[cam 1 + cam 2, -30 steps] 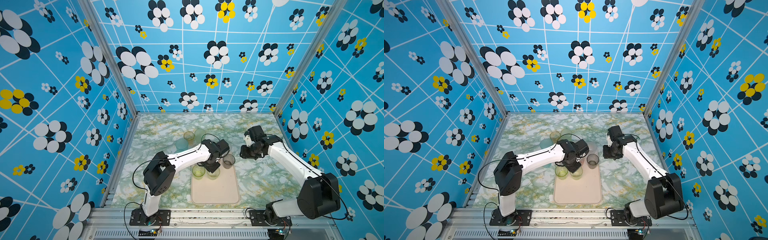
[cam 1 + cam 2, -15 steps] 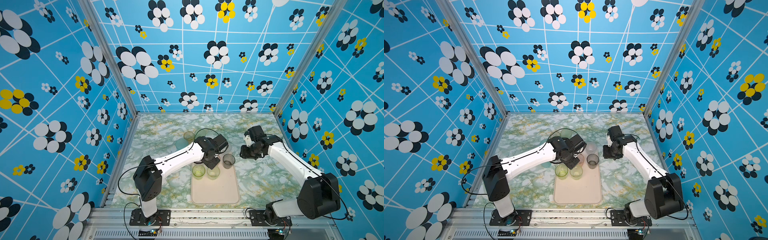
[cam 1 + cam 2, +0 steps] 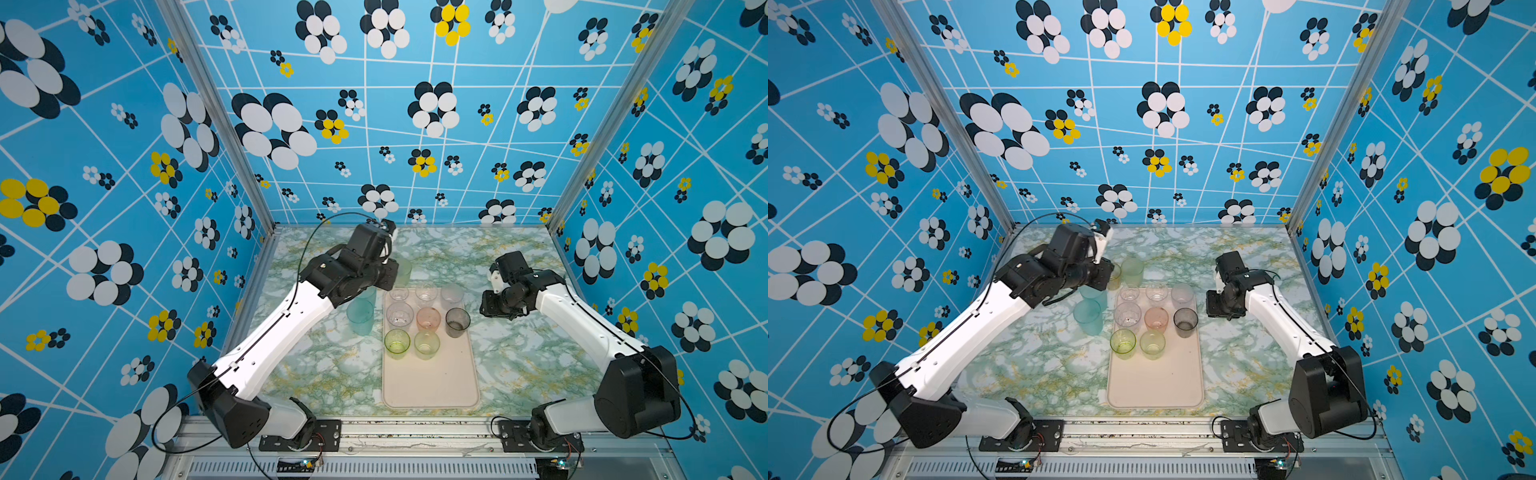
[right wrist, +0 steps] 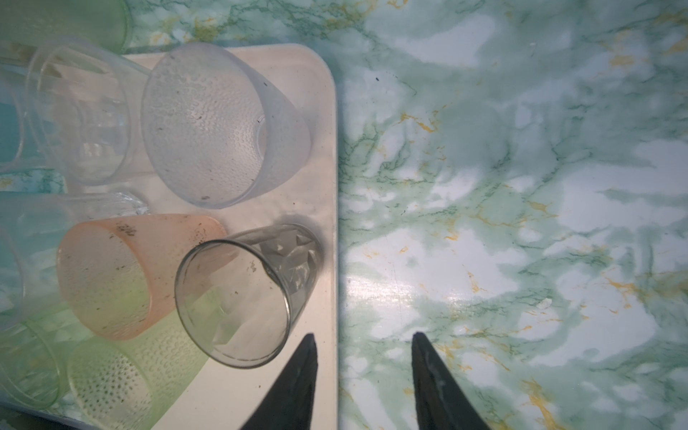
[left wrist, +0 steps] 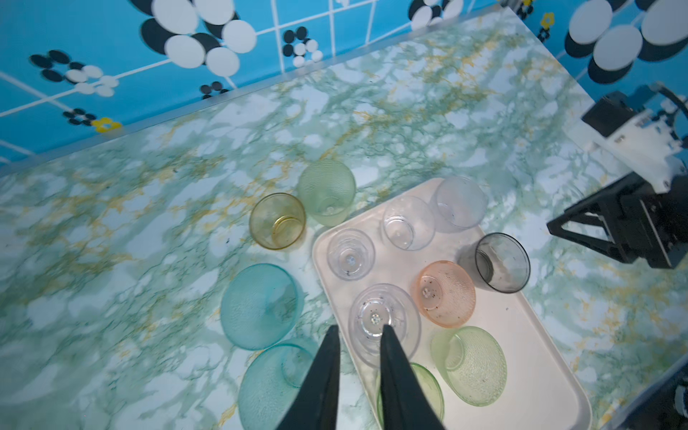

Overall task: Place the glasses into the tray
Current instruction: 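Raise the left gripper toward the teal tumblers while the right gripper moves farther out, then move the right gripper to the light-green tumbler lying beyond the tray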

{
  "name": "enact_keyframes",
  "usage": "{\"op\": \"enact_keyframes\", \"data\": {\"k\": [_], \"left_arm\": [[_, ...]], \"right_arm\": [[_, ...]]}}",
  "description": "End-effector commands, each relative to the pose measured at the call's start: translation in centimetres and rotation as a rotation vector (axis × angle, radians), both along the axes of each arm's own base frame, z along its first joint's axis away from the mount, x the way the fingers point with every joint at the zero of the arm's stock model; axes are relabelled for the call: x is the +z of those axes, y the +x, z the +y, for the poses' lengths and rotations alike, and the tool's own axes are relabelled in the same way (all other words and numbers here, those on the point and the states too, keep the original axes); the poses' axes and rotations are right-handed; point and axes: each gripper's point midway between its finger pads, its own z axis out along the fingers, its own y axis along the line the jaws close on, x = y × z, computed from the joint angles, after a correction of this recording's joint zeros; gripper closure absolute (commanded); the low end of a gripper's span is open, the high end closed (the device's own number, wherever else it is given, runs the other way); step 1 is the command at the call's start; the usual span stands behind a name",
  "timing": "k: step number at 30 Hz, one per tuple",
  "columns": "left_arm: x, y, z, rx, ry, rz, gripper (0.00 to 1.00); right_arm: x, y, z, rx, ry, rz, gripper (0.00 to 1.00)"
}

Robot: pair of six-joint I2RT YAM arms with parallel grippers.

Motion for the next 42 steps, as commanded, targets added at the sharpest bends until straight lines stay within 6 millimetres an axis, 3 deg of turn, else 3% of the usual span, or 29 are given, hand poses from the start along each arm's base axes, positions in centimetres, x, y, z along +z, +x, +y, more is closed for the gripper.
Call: {"op": "enact_keyframes", "data": {"k": [1,7,13,21,22,27,34,42], "left_arm": [[0.0,0.0,2.6,0.080,-0.102,-0.017,0.78],[-1.7,0.2,8.5,0.236,-0.177,-0.029,0.75],[-3.5,1.1,12.0,0.328,-0.226,-0.006,0.76],[-4.1,1.0,12.8,0.334,-0.250,-0.005,0.75],[-4.1,1.0,13.0,0.336,-0.253,-0.007,0.75],[-4.0,0.6,13.5,0.338,-0.251,-0.009,0.73],[-3.4,-0.5,14.2,0.337,-0.224,-0.026,0.72],[-3.7,-1.1,15.5,0.384,-0.224,-0.016,0.69]], "right_arm": [[0.9,0.1,0.4,-0.013,-0.006,-0.002,0.56],[2.3,1.4,2.0,-0.007,-0.006,-0.046,0.56],[4.0,3.1,4.5,0.024,0.014,-0.084,0.56],[7.5,6.3,9.0,0.109,0.038,-0.135,0.56],[8.9,7.1,9.9,0.121,0.051,-0.164,0.56],[10.2,8.4,12.9,0.181,0.040,-0.173,0.57],[9.9,9.8,16.0,0.227,0.022,-0.160,0.57],[7.9,11.8,18.5,0.243,-0.037,-0.110,0.60]]}}
